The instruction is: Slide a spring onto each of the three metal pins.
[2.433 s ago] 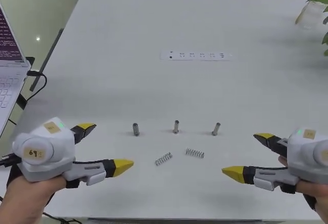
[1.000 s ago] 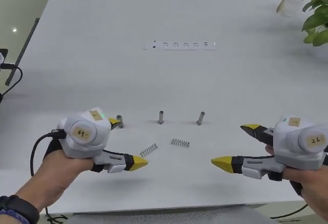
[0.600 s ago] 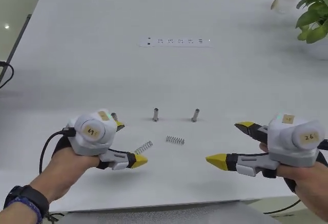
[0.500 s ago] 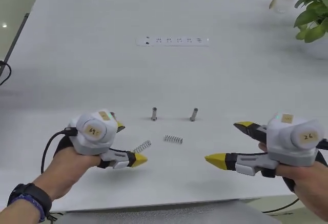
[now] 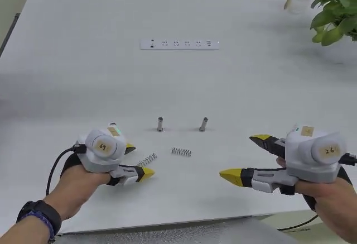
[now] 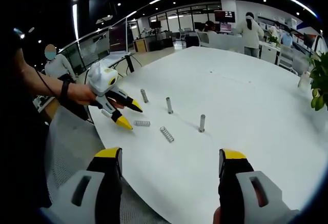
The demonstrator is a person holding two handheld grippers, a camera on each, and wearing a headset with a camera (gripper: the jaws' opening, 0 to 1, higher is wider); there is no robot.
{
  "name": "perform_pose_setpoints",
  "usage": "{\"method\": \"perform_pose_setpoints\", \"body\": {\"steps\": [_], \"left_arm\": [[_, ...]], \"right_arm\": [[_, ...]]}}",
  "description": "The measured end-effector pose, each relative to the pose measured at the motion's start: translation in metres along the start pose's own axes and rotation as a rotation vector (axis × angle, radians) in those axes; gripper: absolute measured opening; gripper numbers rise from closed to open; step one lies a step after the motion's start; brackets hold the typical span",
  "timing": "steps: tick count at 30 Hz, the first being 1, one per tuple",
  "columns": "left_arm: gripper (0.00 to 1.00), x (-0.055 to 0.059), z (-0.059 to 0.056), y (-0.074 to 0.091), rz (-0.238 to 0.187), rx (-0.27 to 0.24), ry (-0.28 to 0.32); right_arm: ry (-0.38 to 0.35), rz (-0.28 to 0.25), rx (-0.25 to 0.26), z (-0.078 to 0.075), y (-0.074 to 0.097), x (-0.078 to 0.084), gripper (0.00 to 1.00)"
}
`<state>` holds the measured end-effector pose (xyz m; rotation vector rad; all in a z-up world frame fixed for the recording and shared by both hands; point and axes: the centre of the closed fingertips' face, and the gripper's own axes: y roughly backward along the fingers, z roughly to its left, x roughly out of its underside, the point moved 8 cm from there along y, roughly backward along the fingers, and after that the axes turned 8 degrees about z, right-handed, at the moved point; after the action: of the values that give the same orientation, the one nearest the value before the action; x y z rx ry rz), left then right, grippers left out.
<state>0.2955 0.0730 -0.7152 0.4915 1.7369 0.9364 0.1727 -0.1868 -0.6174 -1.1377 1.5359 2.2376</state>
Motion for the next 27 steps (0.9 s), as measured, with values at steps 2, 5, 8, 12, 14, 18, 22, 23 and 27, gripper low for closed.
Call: {"method": "perform_pose_setpoints", "body": {"steps": [2, 5, 8, 12, 14, 18, 22, 23, 27], "left_arm": [[0.38, 0.002, 0.0, -0.003, 0.01, -0.005, -0.003], [0.34, 0.003, 0.0, -0.007, 0.019, -0.004, -0.002], [0.28, 0.005, 0.0, -0.009, 0.029, -0.008, -0.002], [0.21, 0.006, 0.0, -0.011, 0.04, -0.014, -0.004], [0.17, 0.007, 0.0, -0.012, 0.044, -0.014, -0.007], [0.07, 0.01, -0.001, -0.013, 0.056, -0.021, -0.006], [0.03, 0.01, -0.002, -0.013, 0.05, -0.02, -0.001], [0.03, 0.01, -0.002, -0.012, 0.05, -0.017, -0.002], [0.03, 0.01, -0.002, -0.012, 0.052, -0.016, 0.003]], "right_arm": [[-0.001, 0.0, -0.001, 0.001, 0.0, 0.0, 0.76], [-0.001, -0.002, -0.002, 0.001, 0.0, -0.001, 0.76], [-0.002, -0.003, -0.002, 0.001, 0.0, -0.001, 0.76], [-0.002, -0.004, -0.001, 0.0, 0.0, -0.001, 0.76], [-0.003, -0.005, 0.0, -0.001, 0.0, -0.002, 0.76], [-0.004, -0.007, 0.003, -0.002, 0.001, -0.002, 0.76], [-0.003, -0.007, 0.002, -0.002, 0.001, -0.003, 0.76], [-0.002, -0.007, 0.002, -0.002, 0.001, -0.003, 0.76], [-0.002, -0.005, 0.001, -0.002, 0.0, -0.002, 0.75]]}}
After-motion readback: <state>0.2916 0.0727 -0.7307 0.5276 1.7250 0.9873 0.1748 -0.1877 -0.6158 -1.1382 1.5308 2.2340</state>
